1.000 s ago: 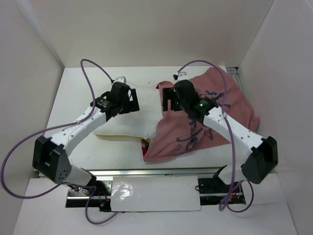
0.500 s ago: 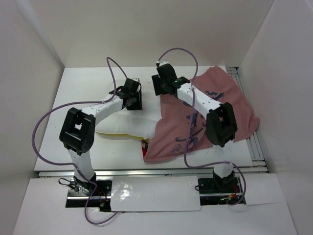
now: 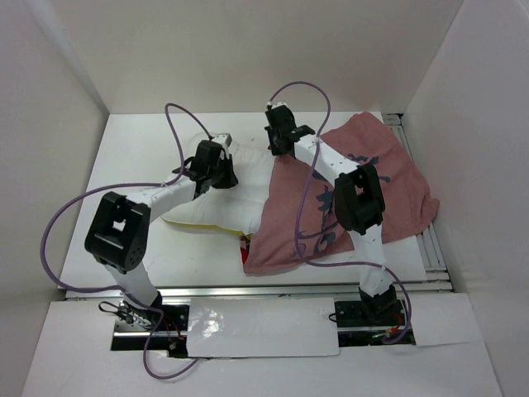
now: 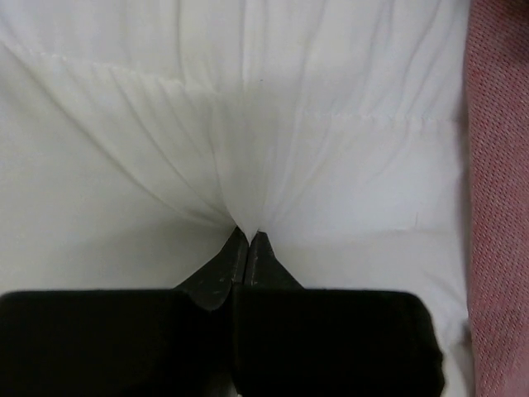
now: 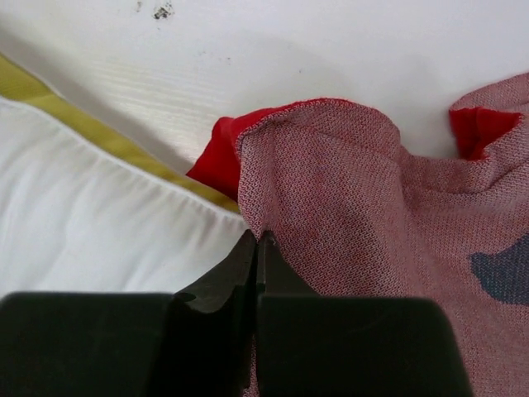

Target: Put the pillow into the pillowcase

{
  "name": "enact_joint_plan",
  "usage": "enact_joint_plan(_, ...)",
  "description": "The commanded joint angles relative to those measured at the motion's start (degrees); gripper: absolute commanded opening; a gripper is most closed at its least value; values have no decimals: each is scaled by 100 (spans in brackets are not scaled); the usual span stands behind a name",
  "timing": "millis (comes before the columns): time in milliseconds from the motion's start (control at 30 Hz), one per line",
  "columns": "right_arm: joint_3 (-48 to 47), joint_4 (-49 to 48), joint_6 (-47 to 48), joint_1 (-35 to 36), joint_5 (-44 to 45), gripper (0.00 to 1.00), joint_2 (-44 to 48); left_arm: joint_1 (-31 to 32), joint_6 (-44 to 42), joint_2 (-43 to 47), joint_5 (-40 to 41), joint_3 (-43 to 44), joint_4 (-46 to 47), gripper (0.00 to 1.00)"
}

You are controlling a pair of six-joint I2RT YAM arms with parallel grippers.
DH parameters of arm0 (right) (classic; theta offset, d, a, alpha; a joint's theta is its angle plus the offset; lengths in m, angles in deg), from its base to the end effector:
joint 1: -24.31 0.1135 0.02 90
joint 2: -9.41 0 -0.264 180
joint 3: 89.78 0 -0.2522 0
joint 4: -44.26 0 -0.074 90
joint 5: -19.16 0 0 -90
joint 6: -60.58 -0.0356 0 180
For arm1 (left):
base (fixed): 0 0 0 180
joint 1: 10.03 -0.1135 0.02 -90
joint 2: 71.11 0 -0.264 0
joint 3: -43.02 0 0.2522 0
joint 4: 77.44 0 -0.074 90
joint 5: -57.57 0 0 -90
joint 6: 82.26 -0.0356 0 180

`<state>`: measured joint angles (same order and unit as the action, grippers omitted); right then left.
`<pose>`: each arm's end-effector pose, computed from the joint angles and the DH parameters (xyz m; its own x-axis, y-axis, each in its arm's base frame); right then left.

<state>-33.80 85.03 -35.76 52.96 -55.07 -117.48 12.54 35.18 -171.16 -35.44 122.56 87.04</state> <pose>0.4511 0.2354 0.2373 -0.6338 -0.2252 -0.7400 -0.2202 0.9696 -0.1065 0.3602 -0.1517 0.2206 -0.6767 -0.2171 -0.7035 0.1247 0.9080 -0.4001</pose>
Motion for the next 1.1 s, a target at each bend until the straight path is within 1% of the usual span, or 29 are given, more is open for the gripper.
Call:
enact_joint_plan(0, -14, -319, -24, 45, -143, 0, 629, 20, -344, 512, -542, -381, 526, 0)
enact_joint_plan(100, 48, -398, -24, 150, -696, 0, 867, 20, -415, 969, -832, -645, 983, 0)
enact_joint_plan(133, 48, -398, -24, 150, -1064, 0, 998, 20, -467, 1187, -929, -741, 1106, 0)
enact_joint_plan(167, 48, -398, -24, 211, -1250, 0, 1052, 72, -468, 1303, -1034, -742, 1343, 0)
enact_joint_plan(233, 48, -398, -24, 291, -1654, 0, 1166, 72, -468, 1496, -1201, -830, 1511, 0)
enact_joint_plan(333, 48, -345, -85, 501, -2120, 0, 1324, 134, -468, 1822, -1412, -830, 1652, 0)
enact_joint_plan(433, -5, -178, -252, 712, -2403, 0, 1378, 248, -337, 2182, -1553, -830, 2037, 0)
enact_joint_plan(533, -136, 15, -541, 932, -2596, 0, 1430, 423, -161, 2533, -1064, -830, 2205, 0)
enact_joint_plan(633, -84, -54, -901, 1161, -2929, 0, 1561, 547, -38, 2710, -589, -891, 2557, 0)
enact_joint_plan(667, -31, -177, -973, 1248, -3218, 0, 1640, 547, 15, 2710, -483, -891, 2732, 0)
enact_joint_plan(733, -31, -292, -1166, 1310, -3579, 0, 1702, 608, 164, 2658, -123, -1127, 2926, 0)
enact_joint_plan(800, -101, -362, -1289, 1310, -3756, 0, 1755, 661, 279, 2657, 132, -1295, 3057, 0)
enact_joint_plan(867, -153, -450, -1421, 1310, -3975, 0, 1817, 714, 385, 2657, 501, -1821, 3382, 0)
enact_joint_plan(933, -154, -521, -1553, 1249, -4300, 0, 1878, 828, 437, 2736, 783, -2330, 3935, 0)
enact_joint_plan(967, -154, -590, -1606, 1249, -4545, 0, 1931, 880, 350, 2789, 871, -2803, 4512, 0)
enact_joint_plan(1033, -154, -591, -1685, 1187, -4810, 0, 1931, 881, 148, 2737, 872, -3315, 5287, 0)
enact_joint_plan(1067, -93, -591, -1746, 1187, -4881, 0, 1931, 881, -61, 2658, 698, -3552, 6161, 0)
